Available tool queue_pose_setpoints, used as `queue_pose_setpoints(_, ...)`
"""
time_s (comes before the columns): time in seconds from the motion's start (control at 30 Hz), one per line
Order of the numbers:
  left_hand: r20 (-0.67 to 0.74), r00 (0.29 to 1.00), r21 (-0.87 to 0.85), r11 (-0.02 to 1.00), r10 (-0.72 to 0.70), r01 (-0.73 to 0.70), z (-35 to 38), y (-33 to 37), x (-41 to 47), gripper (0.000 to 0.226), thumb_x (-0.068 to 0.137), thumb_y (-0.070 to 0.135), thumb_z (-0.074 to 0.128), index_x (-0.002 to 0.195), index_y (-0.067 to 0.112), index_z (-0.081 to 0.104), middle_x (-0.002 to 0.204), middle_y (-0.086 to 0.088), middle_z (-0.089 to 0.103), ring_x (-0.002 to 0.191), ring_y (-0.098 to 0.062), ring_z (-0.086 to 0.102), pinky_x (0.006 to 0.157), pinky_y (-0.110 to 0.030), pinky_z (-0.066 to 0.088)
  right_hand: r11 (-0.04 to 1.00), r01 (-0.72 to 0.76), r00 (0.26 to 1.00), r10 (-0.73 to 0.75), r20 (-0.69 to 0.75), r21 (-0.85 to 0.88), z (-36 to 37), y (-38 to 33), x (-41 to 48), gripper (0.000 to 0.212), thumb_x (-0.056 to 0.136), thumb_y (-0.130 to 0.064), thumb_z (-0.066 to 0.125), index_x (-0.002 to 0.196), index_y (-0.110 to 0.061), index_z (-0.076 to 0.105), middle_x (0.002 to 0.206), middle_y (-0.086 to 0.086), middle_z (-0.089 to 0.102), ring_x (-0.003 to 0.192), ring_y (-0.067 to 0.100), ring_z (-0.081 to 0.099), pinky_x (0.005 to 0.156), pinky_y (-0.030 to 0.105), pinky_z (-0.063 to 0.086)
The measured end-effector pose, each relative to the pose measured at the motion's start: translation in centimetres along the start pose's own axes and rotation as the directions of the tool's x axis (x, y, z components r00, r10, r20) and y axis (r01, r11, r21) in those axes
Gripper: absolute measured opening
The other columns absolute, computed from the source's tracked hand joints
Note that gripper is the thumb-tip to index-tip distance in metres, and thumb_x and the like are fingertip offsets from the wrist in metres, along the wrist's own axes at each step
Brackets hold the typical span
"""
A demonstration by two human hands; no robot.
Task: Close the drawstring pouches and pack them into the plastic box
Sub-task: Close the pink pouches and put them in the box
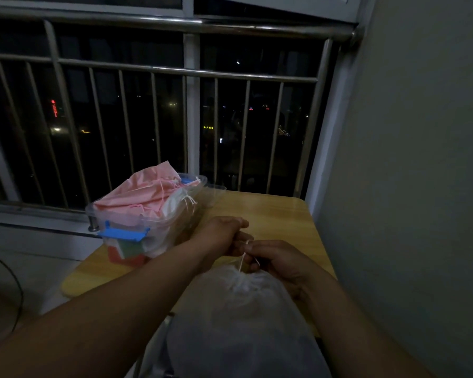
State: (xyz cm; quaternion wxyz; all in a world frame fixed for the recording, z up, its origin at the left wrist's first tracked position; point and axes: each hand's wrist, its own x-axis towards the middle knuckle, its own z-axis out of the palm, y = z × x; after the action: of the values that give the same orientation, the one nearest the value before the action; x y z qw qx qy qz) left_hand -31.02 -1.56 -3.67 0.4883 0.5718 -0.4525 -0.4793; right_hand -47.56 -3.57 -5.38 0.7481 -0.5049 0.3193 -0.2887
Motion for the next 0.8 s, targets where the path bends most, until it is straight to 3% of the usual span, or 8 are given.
queue_pose_setpoints(0.1, 0.047, 0.996, 0.094, 0.993, -0.07, 0.066, -0.7, -0.1, -1.0, 0.03, 0.104, 0.025, 0.05, 0.12, 0.003, 0.065, 0.096, -0.014, 0.073, 0.083, -0.026, 0.069, 0.084, -0.04, 0.057, 0.999, 0.019, 1.0, -0.019, 0.003, -0.032, -0.3, 0.1, 0.0, 0.02, 0.099, -0.002, 0.058, 0.082, 0.006, 0.067, 0.07, 0.014, 0.058, 0.058, 0.015, 0.054, 0.058, 0.026, 0.048)
queue_pose_setpoints(0.2, 0.107, 0.994, 0.284, 0.958, 0.001, -0.031, -1.0, -0.4, -1.9, 0.025, 0.1, 0.027, 0.056, 0.117, 0.012, 0.067, 0.109, -0.009, 0.071, 0.093, -0.024, 0.069, 0.085, -0.041, 0.056, 0.998, 0.038, 0.999, -0.039, -0.033, -0.054, -0.8, 0.2, 0.1, 0.022, 0.099, -0.003, 0.059, 0.08, 0.004, 0.068, 0.07, 0.013, 0.059, 0.058, 0.015, 0.054, 0.058, 0.026, 0.048)
queue_pose_setpoints(0.3, 0.108, 0.994, 0.269, 0.962, 0.02, -0.048, -1.3, -0.4, -2.3, 0.024, 0.097, 0.03, 0.063, 0.12, 0.024, 0.065, 0.107, -0.005, 0.073, 0.105, -0.026, 0.069, 0.096, -0.043, 0.054, 0.996, 0.058, 0.997, -0.061, -0.045, -0.071, -1.0, 0.1, 0.3, 0.017, 0.098, -0.007, 0.062, 0.089, 0.004, 0.072, 0.072, 0.011, 0.062, 0.061, 0.016, 0.053, 0.062, 0.029, 0.046)
queue_pose_setpoints(0.47, 0.224, 0.97, 0.304, 0.938, 0.099, -0.166, -1.7, -1.0, -2.1, 0.016, 0.094, 0.023, 0.072, 0.108, 0.015, 0.072, 0.109, -0.009, 0.075, 0.108, -0.026, 0.07, 0.097, -0.042, 0.055, 0.985, 0.113, 0.992, -0.118, -0.038, -0.131, -1.1, -0.2, 0.2, 0.022, 0.1, -0.008, 0.059, 0.082, -0.001, 0.069, 0.067, 0.009, 0.062, 0.059, 0.014, 0.053, 0.062, 0.027, 0.045)
queue_pose_setpoints(0.53, 0.217, 0.967, 0.32, 0.926, 0.134, -0.2, -1.9, -1.1, -2.0, 0.012, 0.097, 0.021, 0.07, 0.103, 0.011, 0.073, 0.107, -0.012, 0.075, 0.102, -0.025, 0.071, 0.094, -0.04, 0.056, 0.984, 0.115, 0.991, -0.124, -0.056, -0.137, -1.1, -0.3, 0.3, 0.019, 0.1, -0.006, 0.058, 0.091, 0.004, 0.071, 0.071, 0.009, 0.063, 0.059, 0.013, 0.053, 0.062, 0.026, 0.046)
queue_pose_setpoints(0.63, 0.183, 0.965, 0.44, 0.863, 0.187, -0.25, -2.0, -0.7, -2.1, 0.012, 0.1, 0.024, 0.065, 0.096, 0.018, 0.074, 0.094, -0.002, 0.072, 0.086, -0.008, 0.065, 0.08, -0.028, 0.052, 0.984, 0.109, 0.986, -0.125, -0.11, -0.138, -1.2, -0.2, 0.4, 0.019, 0.1, -0.006, 0.06, 0.105, 0.008, 0.072, 0.073, 0.008, 0.065, 0.059, 0.014, 0.053, 0.063, 0.028, 0.046)
queue_pose_setpoints(0.7, 0.19, 0.964, 0.515, 0.818, 0.184, -0.258, -1.9, -0.5, -2.1, 0.014, 0.102, 0.027, 0.062, 0.096, 0.022, 0.073, 0.094, 0.003, 0.071, 0.084, -0.005, 0.063, 0.076, -0.025, 0.051, 0.982, 0.11, 0.981, -0.132, -0.142, -0.155, -1.4, -0.1, 0.5, 0.018, 0.1, -0.006, 0.061, 0.103, 0.006, 0.074, 0.073, 0.008, 0.066, 0.059, 0.014, 0.054, 0.062, 0.029, 0.047)
queue_pose_setpoints(0.8, 0.153, 0.974, 0.535, 0.814, 0.169, -0.225, -1.5, 0.2, -1.9, 0.017, 0.101, 0.028, 0.062, 0.093, 0.017, 0.073, 0.092, 0.002, 0.072, 0.083, -0.009, 0.064, 0.075, -0.031, 0.053, 0.962, 0.121, 0.967, -0.17, -0.191, -0.245, -0.9, -0.2, 0.5, 0.015, 0.099, -0.007, 0.064, 0.096, 0.002, 0.076, 0.075, 0.008, 0.068, 0.059, 0.013, 0.056, 0.06, 0.028, 0.048)
